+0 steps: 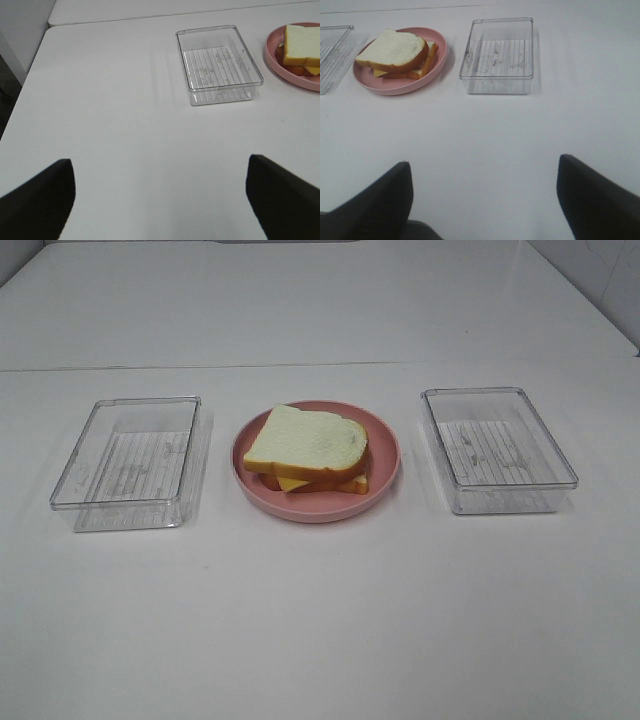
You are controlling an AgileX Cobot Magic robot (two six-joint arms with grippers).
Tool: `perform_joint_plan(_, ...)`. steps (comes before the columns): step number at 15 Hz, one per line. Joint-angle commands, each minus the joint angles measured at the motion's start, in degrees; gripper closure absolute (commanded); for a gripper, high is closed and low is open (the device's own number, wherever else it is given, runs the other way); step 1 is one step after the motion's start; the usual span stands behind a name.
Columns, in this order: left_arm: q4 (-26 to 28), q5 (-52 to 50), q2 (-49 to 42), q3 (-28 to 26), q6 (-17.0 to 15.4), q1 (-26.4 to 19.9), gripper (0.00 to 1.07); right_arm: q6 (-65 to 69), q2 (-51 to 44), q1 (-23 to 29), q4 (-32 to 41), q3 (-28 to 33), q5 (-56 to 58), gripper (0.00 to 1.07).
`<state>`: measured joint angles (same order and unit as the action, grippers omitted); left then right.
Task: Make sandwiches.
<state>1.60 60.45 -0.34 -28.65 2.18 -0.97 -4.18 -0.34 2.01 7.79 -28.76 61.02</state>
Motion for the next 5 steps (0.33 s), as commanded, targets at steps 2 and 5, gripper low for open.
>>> perform_joint_plan(2, 0.4, -0.5, -1.1, 0.1, 0.1, -0.3, 0.19, -0.1, -0.8, -0.3, 0.2, 0.1, -0.5, 0.32)
perform_joint_plan(5, 0.4, -0.5, -1.1, 0.1, 0.1, -0.3, 0.19, -0.1, -0.8, -0.3, 0.2, 0.1, -0.5, 0.32)
